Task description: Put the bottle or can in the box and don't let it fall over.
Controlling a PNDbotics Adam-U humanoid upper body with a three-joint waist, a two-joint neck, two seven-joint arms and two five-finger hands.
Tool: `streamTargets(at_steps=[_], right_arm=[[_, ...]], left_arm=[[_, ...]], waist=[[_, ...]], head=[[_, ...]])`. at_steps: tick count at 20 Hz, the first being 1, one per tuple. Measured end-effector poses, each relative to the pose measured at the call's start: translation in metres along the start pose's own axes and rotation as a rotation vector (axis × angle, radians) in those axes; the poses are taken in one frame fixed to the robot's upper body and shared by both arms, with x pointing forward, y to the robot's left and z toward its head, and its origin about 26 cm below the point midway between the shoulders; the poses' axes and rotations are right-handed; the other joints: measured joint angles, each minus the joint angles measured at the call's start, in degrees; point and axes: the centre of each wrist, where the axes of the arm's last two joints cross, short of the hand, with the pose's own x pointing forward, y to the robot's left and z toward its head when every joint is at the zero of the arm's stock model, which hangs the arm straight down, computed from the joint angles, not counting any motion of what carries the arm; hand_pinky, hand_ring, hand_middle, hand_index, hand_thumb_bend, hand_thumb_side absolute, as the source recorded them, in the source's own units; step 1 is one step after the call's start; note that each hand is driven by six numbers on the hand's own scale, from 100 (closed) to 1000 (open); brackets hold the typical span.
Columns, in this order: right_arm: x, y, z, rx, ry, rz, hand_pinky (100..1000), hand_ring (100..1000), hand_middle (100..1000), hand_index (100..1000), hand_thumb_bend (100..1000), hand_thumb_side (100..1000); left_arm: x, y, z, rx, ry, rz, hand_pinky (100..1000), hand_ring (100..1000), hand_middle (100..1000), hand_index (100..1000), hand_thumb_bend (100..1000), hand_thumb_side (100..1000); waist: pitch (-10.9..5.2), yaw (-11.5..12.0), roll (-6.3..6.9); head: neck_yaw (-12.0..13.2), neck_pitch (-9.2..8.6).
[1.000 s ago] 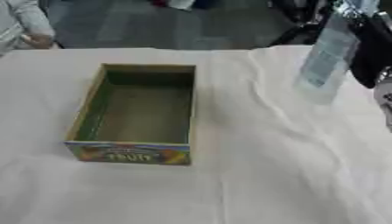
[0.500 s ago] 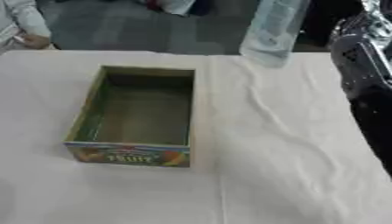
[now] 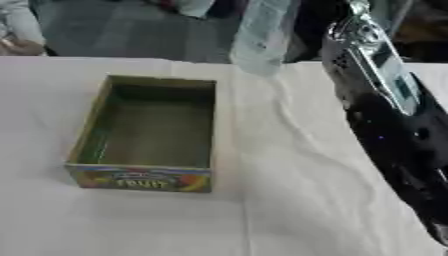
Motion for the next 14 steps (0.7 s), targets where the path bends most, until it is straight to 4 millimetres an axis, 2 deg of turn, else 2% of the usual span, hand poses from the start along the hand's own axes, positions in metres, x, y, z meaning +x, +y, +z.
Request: streamTargets(at_steps=[5,9,14], right_arm=[[-0.026,0.019,-0.005,-0.054,-0.013,-0.003,598,242,194,174,100,387],[-0.042,0.021,-0.006,-0.100,-0.040,0.039,598,242,193,174,100,387],[-0.065,0.022,-0.007,-0.134,-0.070,0.087,598,248,197,176,100,387]], left_arm=[[0.006,-0.001,-0.006,0.002,-0.013,0.010,1000,722,600,796,100,572],[0.011,-0.004,-0.011,0.021,-0.026,0.025,1000,730,610,797,100,571],[0.015,-0.005,-0.015,0.060,-0.039,0.033,1000,759,640,809,100,568]], waist=[[0.06,6.48,-1.41],[0.13,8.29,-1.59],[0.64,9.48,-2.10]], head=[[-4.45,1.59],[-6.74,2.01],[-8.10,1.96]])
